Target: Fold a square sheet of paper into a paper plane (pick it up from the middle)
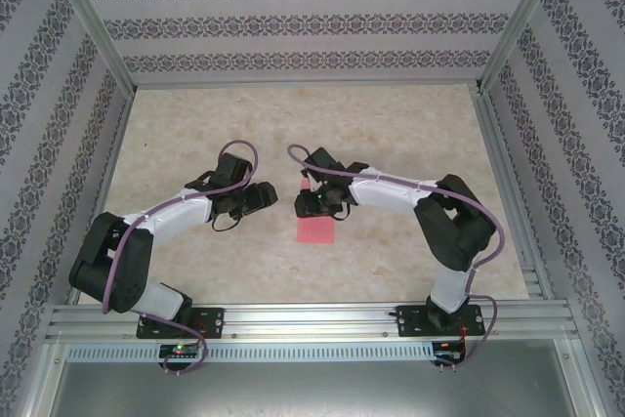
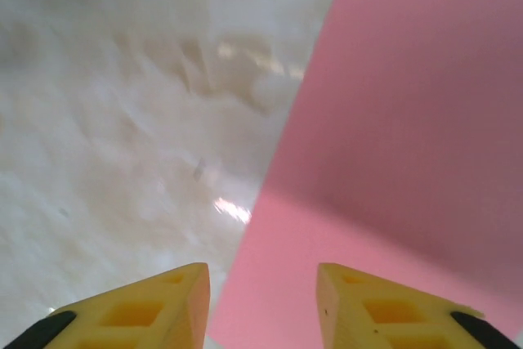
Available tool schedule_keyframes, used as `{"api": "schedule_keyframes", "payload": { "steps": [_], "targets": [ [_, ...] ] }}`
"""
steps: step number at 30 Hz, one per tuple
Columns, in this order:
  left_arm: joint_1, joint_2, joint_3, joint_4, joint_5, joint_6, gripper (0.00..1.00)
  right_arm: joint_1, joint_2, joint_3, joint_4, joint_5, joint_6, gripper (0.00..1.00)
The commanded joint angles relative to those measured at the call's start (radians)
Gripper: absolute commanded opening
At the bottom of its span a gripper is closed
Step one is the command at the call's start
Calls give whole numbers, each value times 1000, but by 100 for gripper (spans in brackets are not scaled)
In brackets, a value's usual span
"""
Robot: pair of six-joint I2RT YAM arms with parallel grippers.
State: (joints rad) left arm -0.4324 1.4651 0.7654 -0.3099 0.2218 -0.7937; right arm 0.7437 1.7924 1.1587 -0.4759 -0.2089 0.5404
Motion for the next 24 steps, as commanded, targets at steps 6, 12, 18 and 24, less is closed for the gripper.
{"api": "schedule_keyframes", "payload": {
  "steps": [6,12,18,24],
  "targets": [
    [-59,14,14,8,105,-19,76,-73,19,50,7,150,99,43],
    [-128,71,35,55,166,-42,72,-96,97,97,18,136,83,42],
    [-193,121,71,64,189,-53,69,-137,156,85,56,99,84,42],
    [-229,138,78,68,193,-93,69,-188,169,3,135,23,113,42]
  ]
}}
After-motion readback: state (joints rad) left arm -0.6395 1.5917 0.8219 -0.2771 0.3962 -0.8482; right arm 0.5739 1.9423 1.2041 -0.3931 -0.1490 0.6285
